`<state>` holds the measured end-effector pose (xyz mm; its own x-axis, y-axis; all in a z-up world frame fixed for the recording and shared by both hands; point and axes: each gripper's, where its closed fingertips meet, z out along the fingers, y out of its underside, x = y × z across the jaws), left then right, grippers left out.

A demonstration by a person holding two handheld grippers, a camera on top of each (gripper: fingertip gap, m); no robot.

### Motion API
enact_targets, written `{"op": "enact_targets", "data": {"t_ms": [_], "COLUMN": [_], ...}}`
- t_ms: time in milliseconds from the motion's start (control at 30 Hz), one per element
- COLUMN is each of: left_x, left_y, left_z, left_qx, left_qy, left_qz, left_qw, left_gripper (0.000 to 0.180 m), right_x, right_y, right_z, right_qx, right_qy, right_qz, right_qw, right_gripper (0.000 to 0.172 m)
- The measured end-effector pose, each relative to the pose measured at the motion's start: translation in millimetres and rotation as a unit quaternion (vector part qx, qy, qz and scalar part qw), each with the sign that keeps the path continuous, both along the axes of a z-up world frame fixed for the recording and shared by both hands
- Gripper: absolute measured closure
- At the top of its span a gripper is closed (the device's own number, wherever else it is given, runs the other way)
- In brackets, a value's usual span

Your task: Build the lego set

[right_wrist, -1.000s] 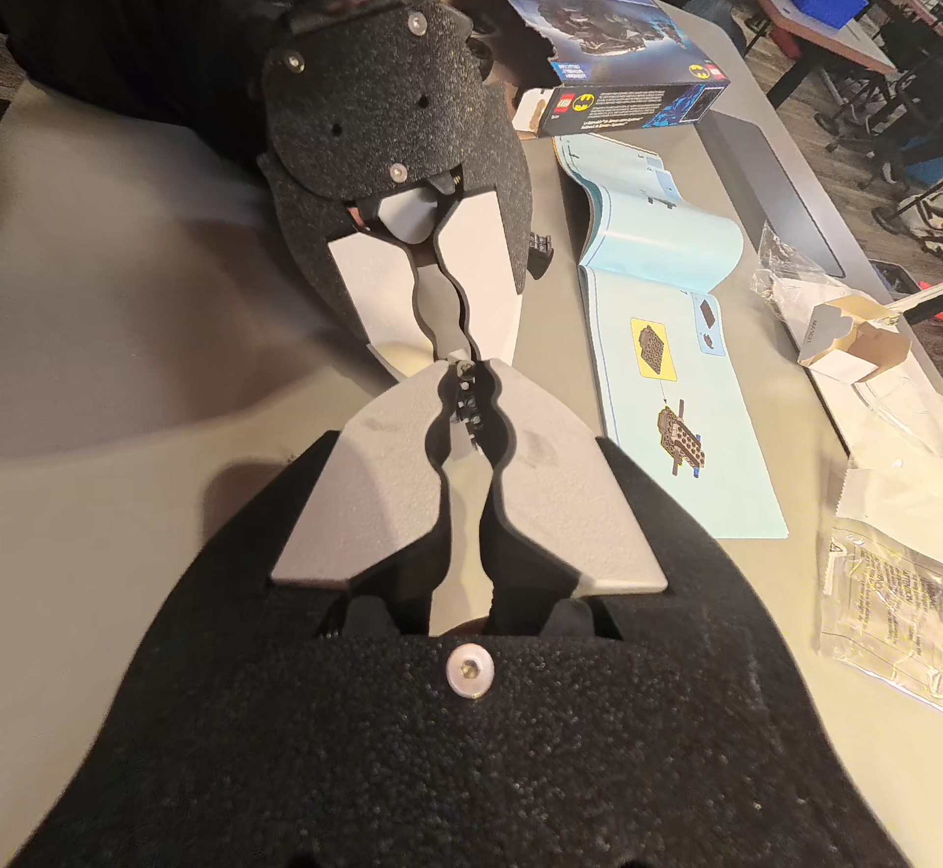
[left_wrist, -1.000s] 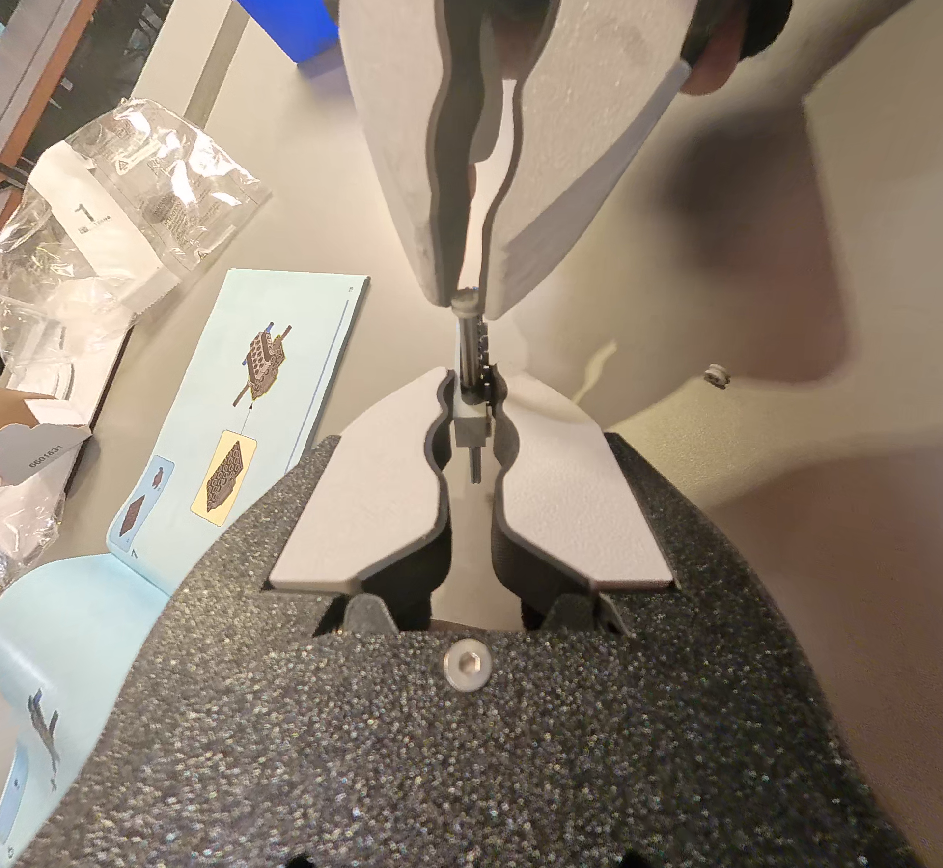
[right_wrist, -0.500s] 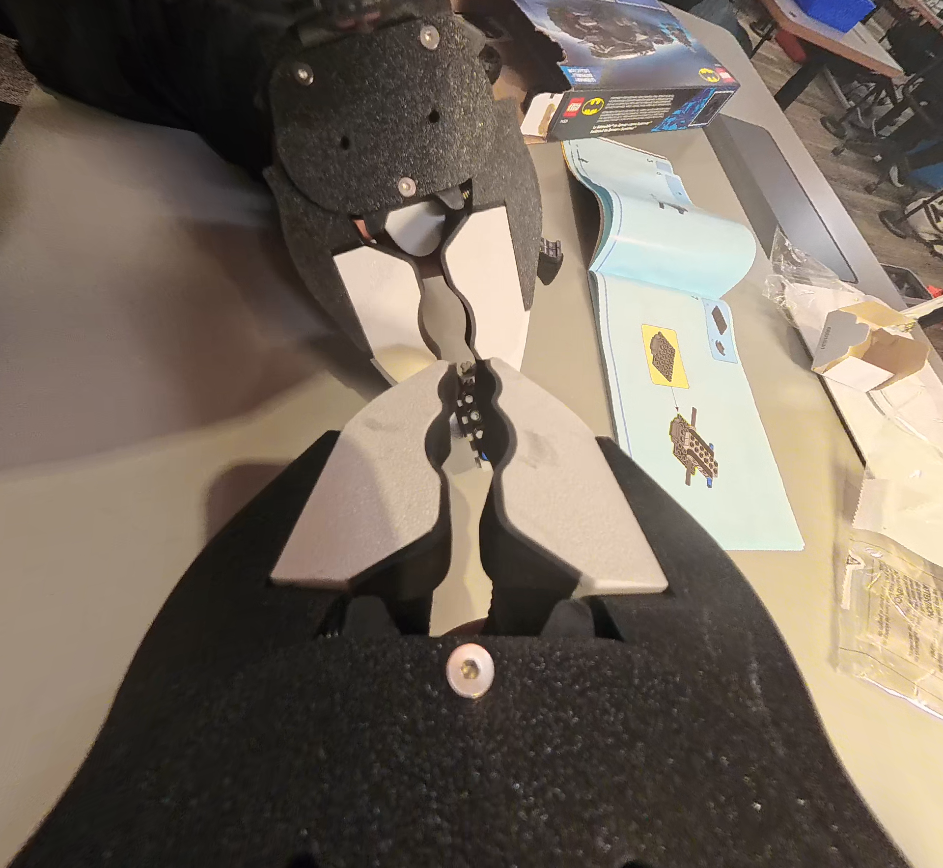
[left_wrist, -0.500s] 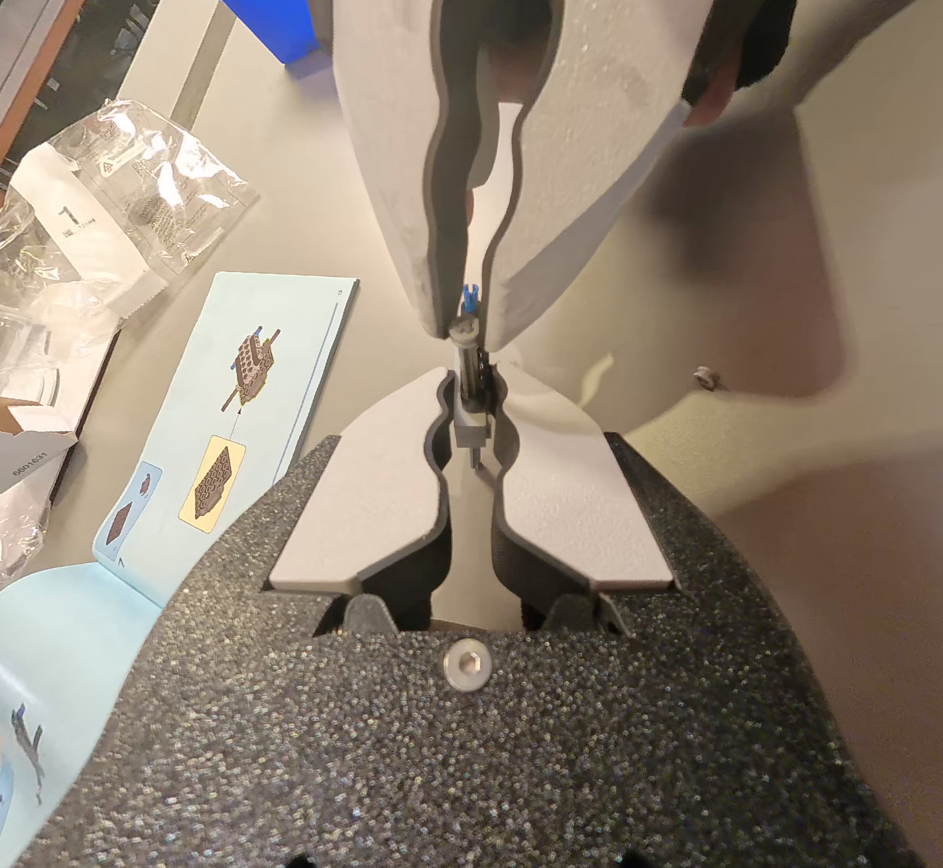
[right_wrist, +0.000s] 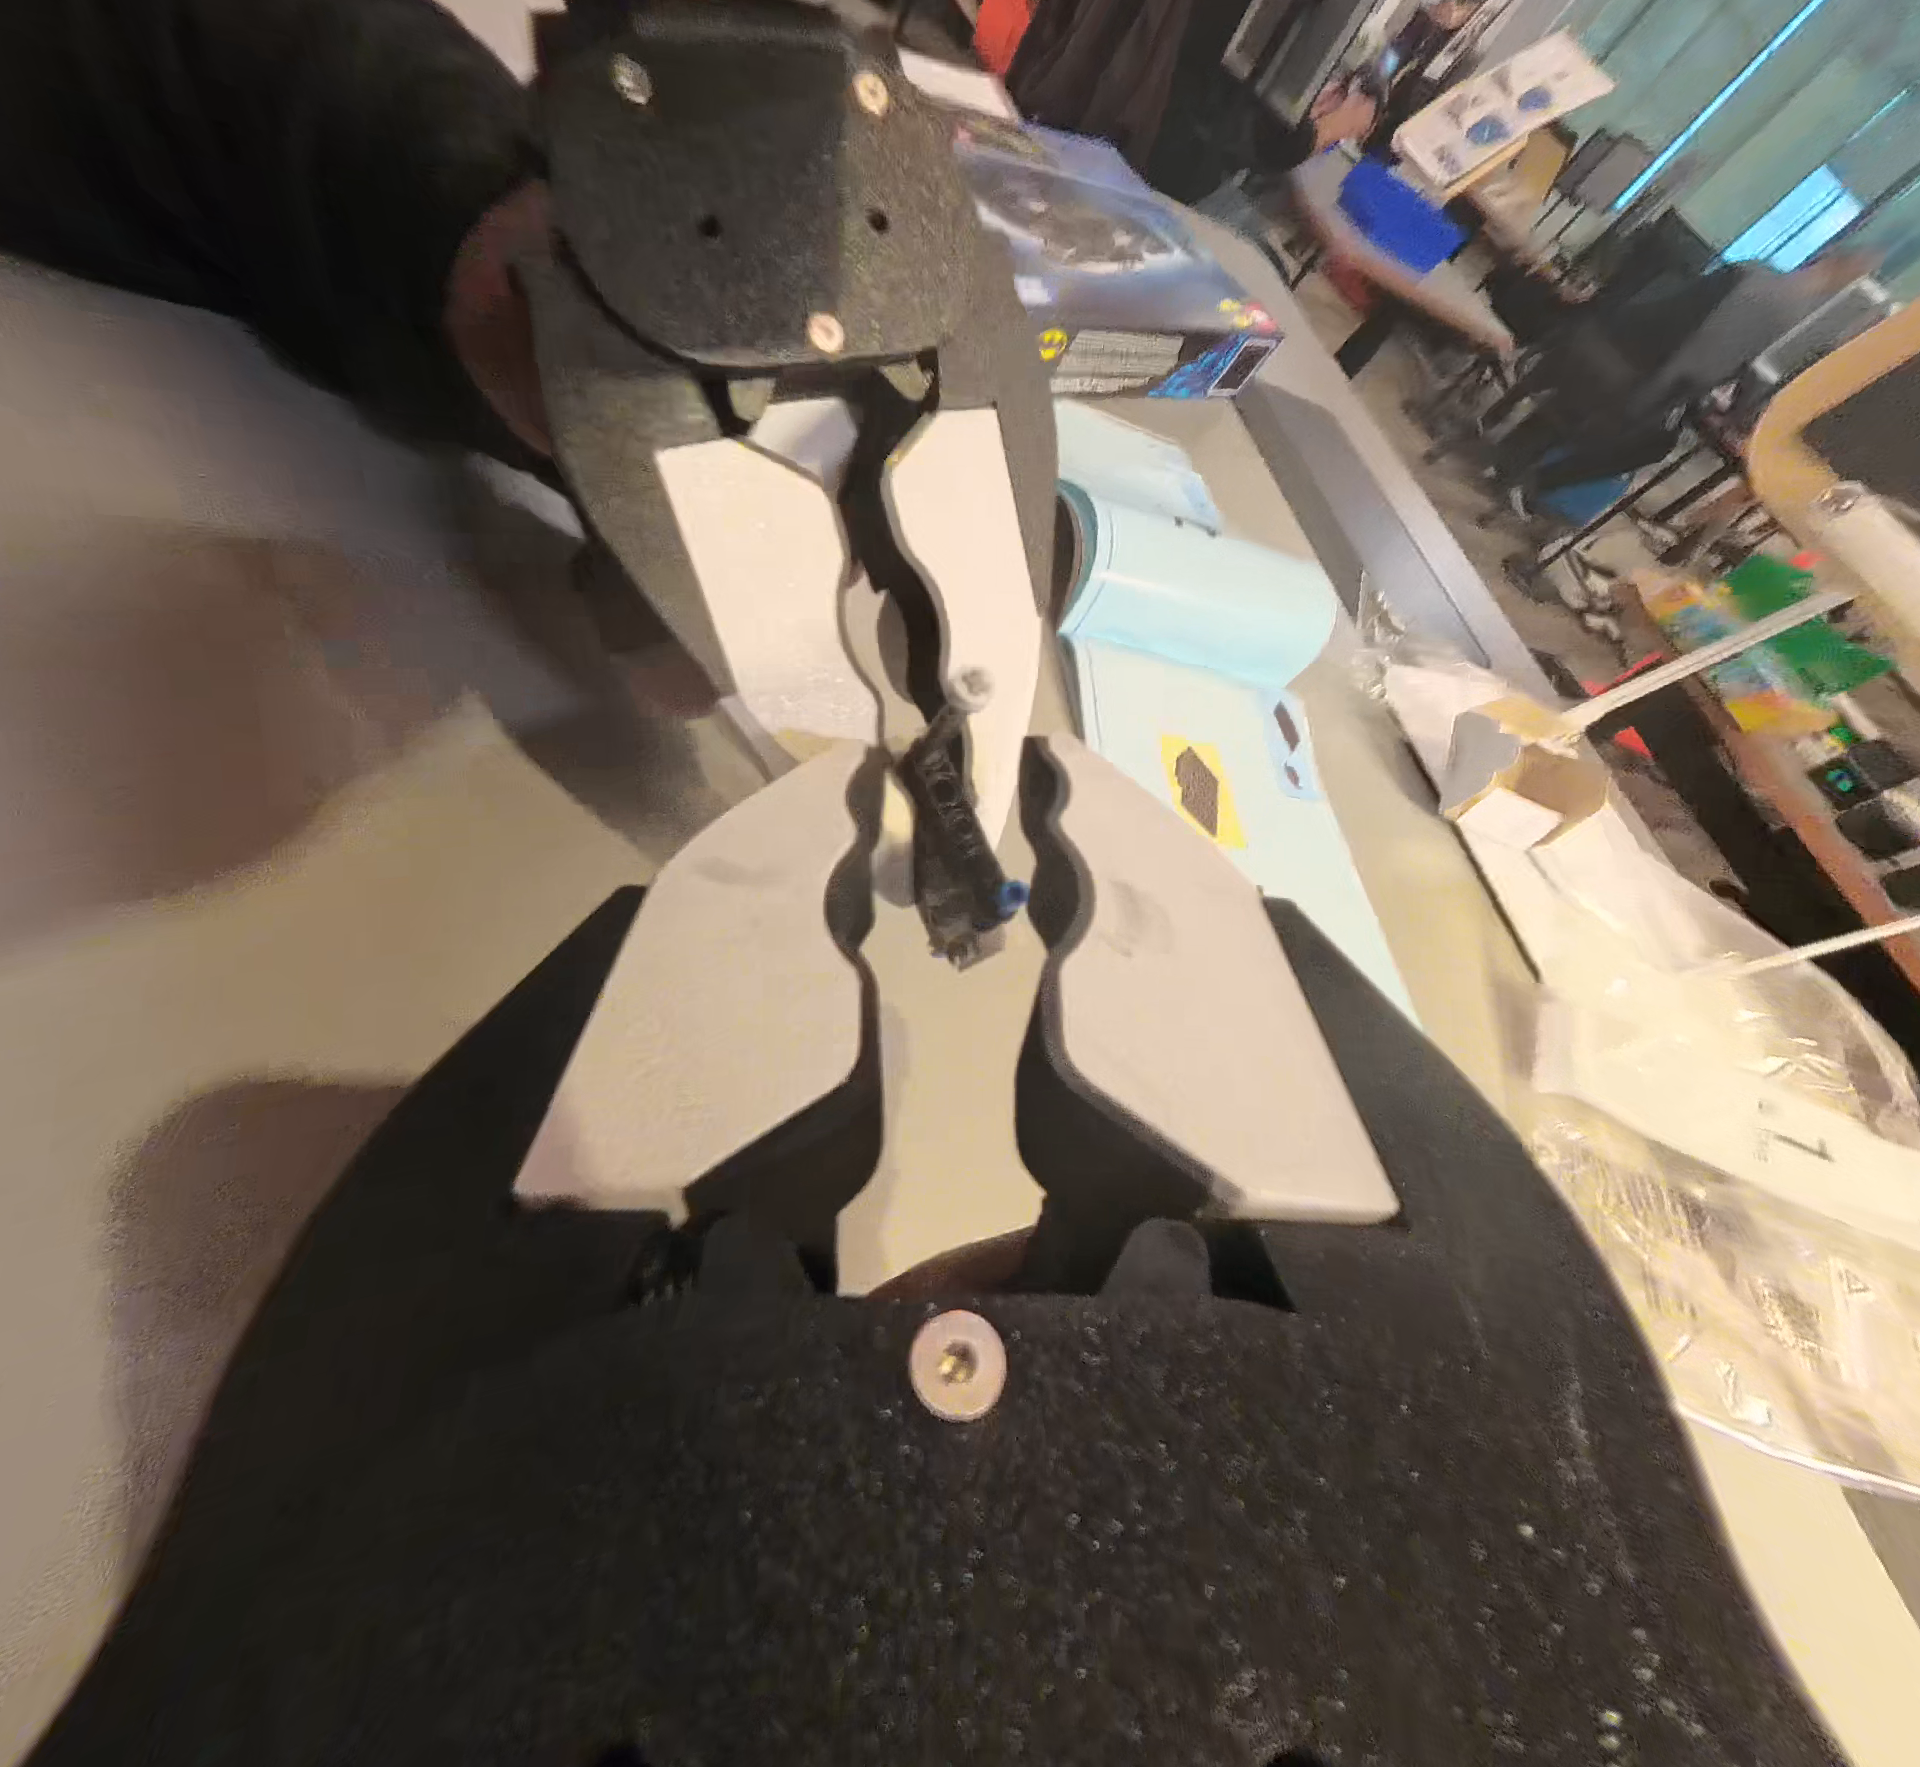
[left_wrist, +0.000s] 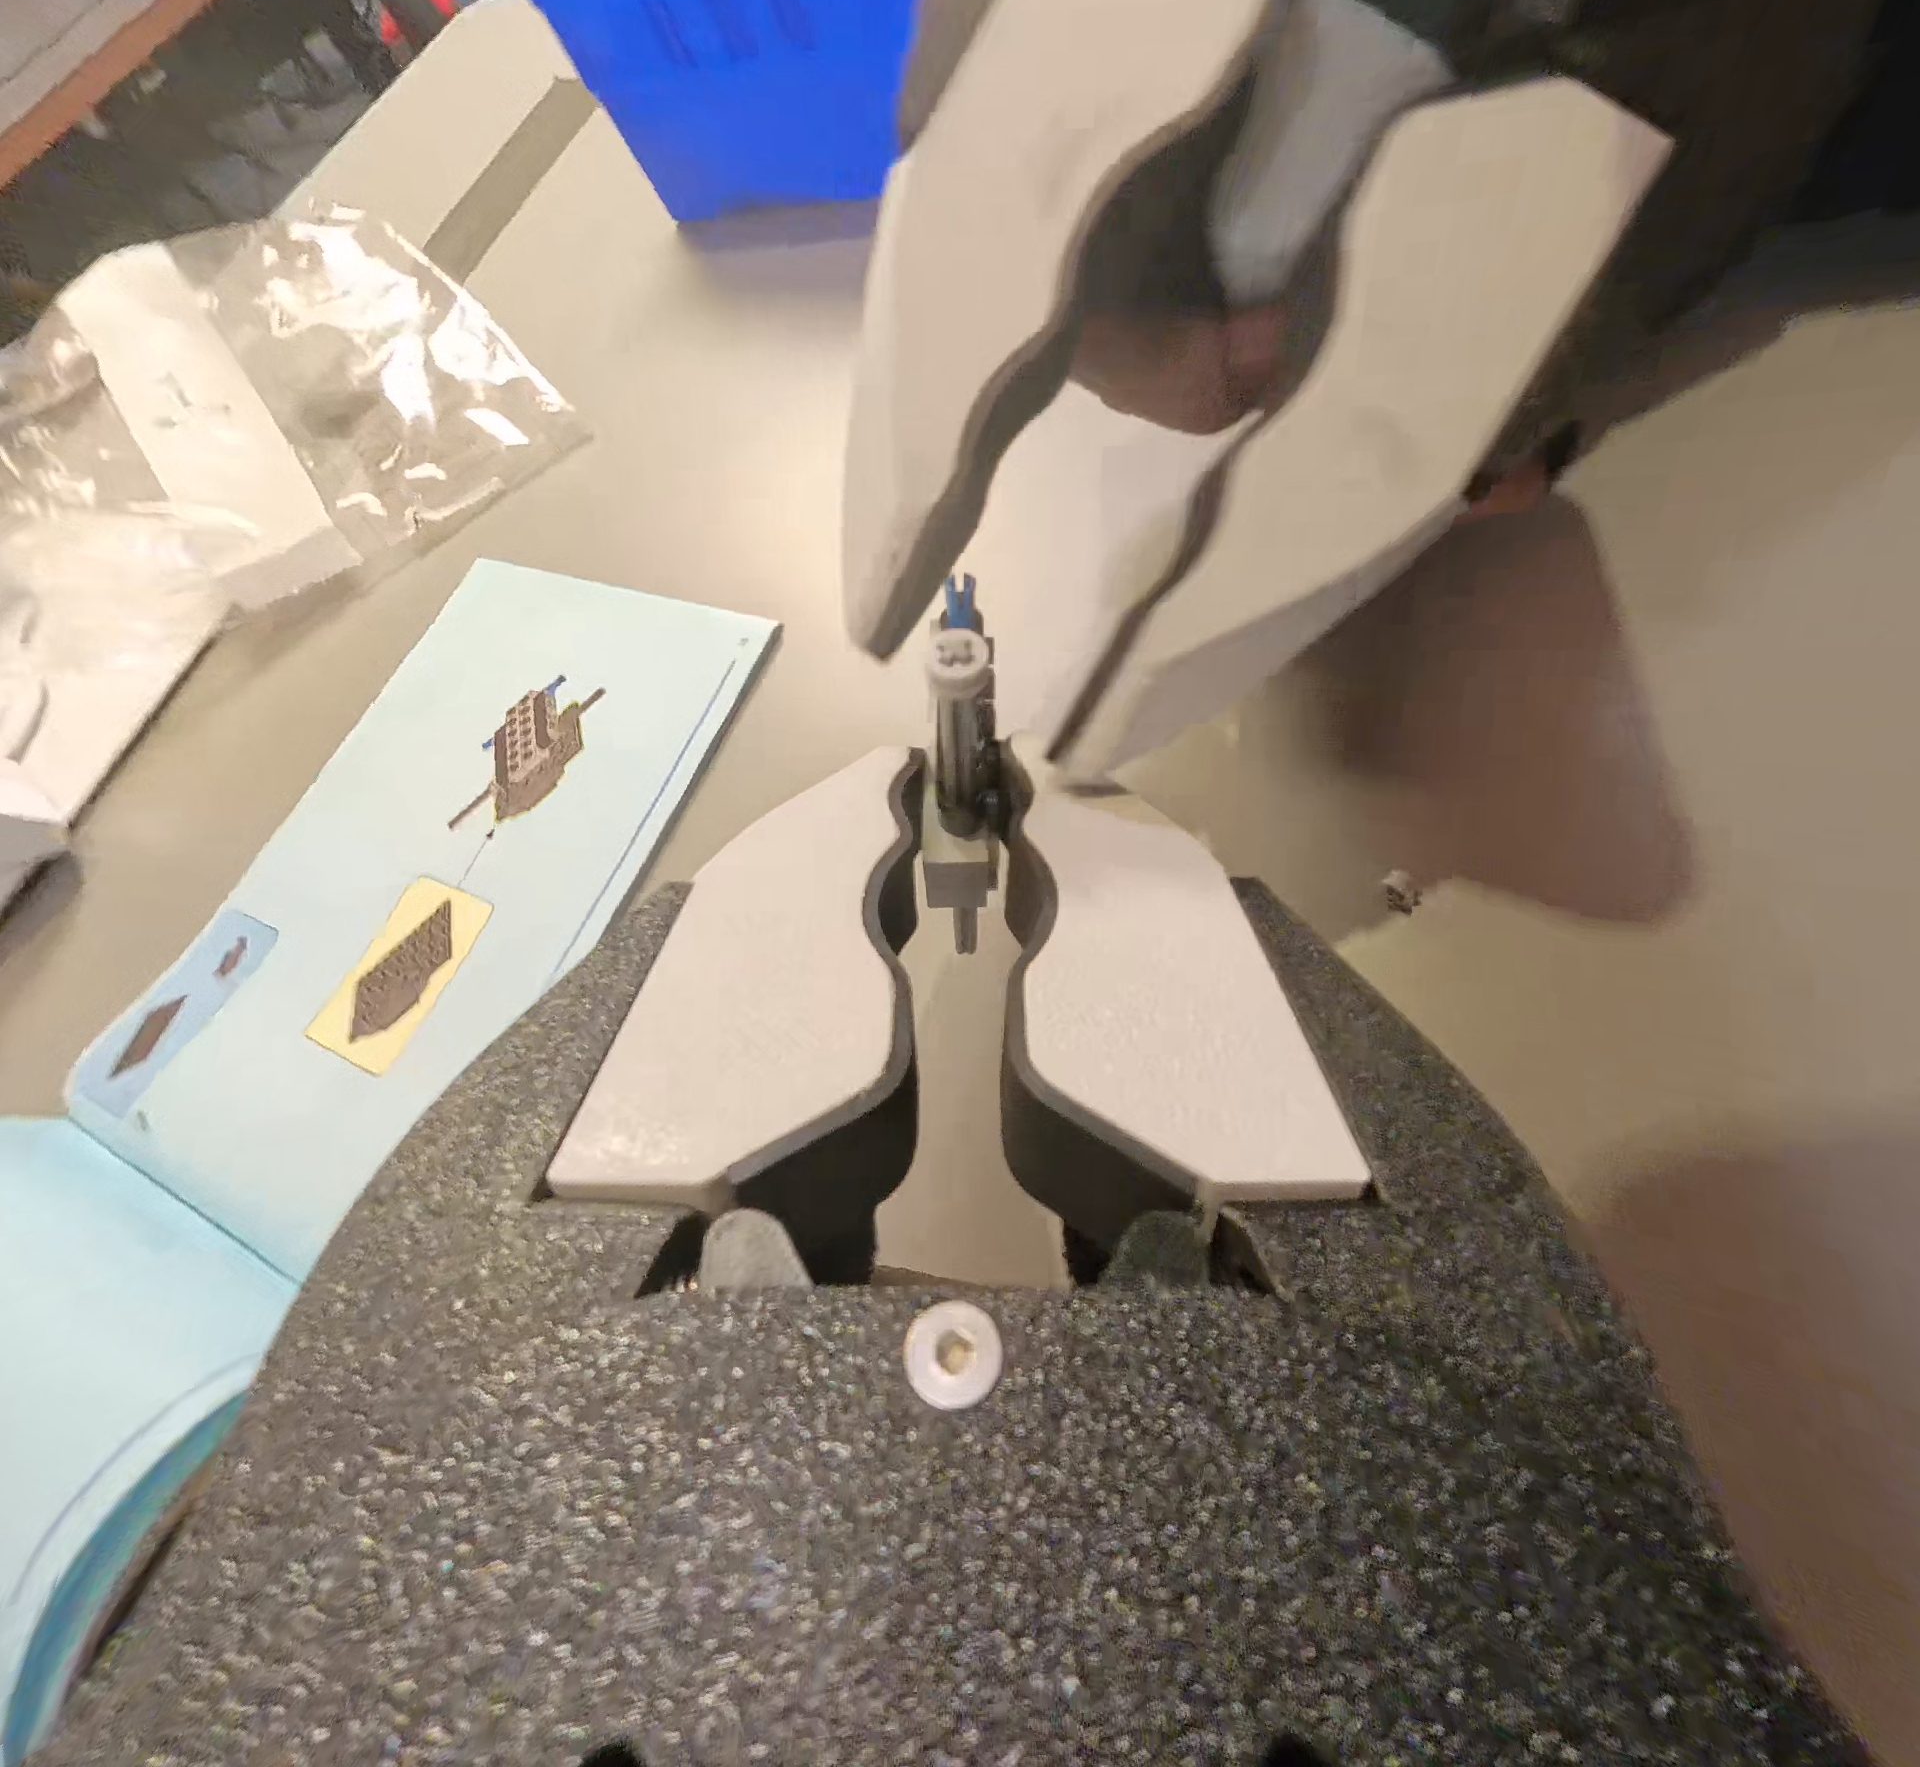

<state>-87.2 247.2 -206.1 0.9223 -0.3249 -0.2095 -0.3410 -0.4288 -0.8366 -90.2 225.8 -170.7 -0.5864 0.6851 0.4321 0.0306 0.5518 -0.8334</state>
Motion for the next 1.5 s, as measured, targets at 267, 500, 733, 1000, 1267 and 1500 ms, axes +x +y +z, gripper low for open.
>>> {"op": "enact_targets", "data": {"t_ms": [267, 500, 733, 1000, 1267, 1500], "left_x": [-6, -11, -1, 1, -3, -15], "left_y": [-6, -8, -7, -5, 0, 5], "left_z": [18, 25, 9, -8, -6, 32], "left_qx": [-0.029, -0.034, -0.075, -0.098, -0.061, 0.078], "left_qy": [-0.308, -0.439, -0.424, -0.365, -0.339, -0.366], "left_qz": [-0.001, -0.004, 0.004, 0.026, 0.041, 0.030], "left_qw": [0.951, 0.898, 0.903, 0.925, 0.938, 0.927], "left_gripper": [0.169, 0.169, 0.169, 0.169, 0.165, 0.138], "right_x": [-8, -12, -12, -15, -24, -31], "right_y": [15, 17, 6, 6, 14, 47], "right_z": [5, -1, -14, -35, -37, -18], "right_qx": [0.007, 0.123, 0.251, 0.286, 0.235, 0.107], "right_qy": [0.029, 0.106, 0.154, 0.122, 0.109, 0.097], "right_qz": [-0.034, -0.054, -0.044, -0.059, -0.110, -0.226], "right_qw": [0.999, 0.985, 0.955, 0.949, 0.960, 0.963], "right_gripper": [0.130, 0.126, 0.125, 0.133, 0.136, 0.136]}}
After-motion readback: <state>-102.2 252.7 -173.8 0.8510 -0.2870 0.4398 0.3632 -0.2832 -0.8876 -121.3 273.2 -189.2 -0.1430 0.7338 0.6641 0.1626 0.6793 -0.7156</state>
